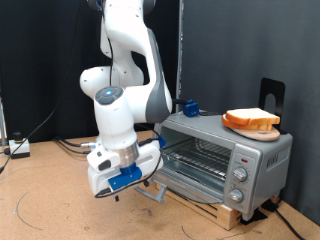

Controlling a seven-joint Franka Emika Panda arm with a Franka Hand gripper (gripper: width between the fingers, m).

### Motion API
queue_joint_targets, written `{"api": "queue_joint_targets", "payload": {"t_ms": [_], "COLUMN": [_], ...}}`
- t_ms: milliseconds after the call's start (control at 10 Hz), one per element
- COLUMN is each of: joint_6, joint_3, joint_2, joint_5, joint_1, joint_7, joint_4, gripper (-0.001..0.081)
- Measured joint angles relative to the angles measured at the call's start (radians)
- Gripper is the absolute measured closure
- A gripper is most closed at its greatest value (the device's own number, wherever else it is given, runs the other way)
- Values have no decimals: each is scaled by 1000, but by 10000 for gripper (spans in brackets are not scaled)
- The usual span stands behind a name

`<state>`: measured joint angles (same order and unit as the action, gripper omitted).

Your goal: Make a piece of toast with the oven

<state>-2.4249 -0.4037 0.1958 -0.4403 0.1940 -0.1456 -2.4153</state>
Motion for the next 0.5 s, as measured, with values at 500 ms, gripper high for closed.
{"api": "queue_joint_targets", "payload": {"t_ms": [500], "joint_6": [4], "joint_3": [3], "joint_2": [112], "joint_5": [-31], "joint_1": [-4], "joint_7": [20], "joint_4": [64], "gripper": [-3]}}
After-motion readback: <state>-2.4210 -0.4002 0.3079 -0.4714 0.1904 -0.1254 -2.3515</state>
